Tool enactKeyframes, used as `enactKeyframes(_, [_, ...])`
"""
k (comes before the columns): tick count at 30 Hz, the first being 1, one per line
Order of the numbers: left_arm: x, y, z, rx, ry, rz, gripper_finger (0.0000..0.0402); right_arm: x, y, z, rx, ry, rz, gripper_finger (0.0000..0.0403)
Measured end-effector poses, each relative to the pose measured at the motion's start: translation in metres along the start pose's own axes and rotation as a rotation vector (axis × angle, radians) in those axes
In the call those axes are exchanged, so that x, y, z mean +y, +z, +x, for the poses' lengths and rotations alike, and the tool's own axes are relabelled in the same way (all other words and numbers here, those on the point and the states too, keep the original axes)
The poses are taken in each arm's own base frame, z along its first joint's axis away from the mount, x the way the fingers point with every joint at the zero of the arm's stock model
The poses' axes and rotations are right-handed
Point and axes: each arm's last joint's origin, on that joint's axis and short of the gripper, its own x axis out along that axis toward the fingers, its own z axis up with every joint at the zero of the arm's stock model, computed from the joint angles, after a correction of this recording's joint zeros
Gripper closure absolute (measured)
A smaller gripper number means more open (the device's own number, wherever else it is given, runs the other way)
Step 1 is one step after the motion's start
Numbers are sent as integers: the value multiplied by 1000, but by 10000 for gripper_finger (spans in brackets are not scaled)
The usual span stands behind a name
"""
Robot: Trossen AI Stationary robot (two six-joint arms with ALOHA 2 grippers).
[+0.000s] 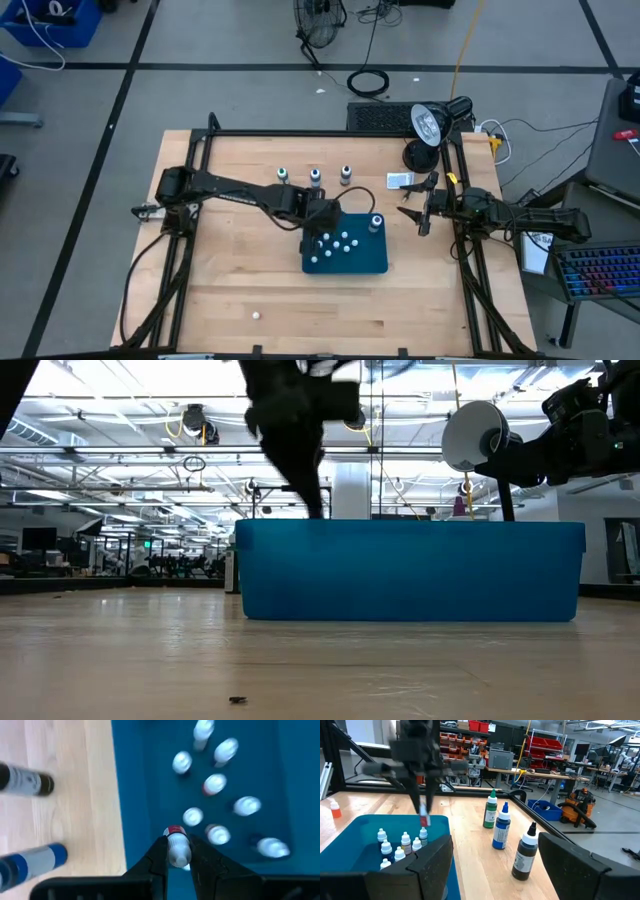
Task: Pick & Place food coloring
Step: Put the small red food coloring bottle into the blue bin
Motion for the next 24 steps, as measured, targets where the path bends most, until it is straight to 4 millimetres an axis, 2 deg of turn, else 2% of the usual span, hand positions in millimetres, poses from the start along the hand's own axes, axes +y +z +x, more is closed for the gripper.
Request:
enactKeyframes(9, [6, -22, 29, 28, -26, -37, 349, 0, 0, 0, 0, 0, 0, 124])
enactKeyframes(24, [5, -33, 46, -17, -67, -67, 349, 0, 0, 0, 0, 0, 0, 124])
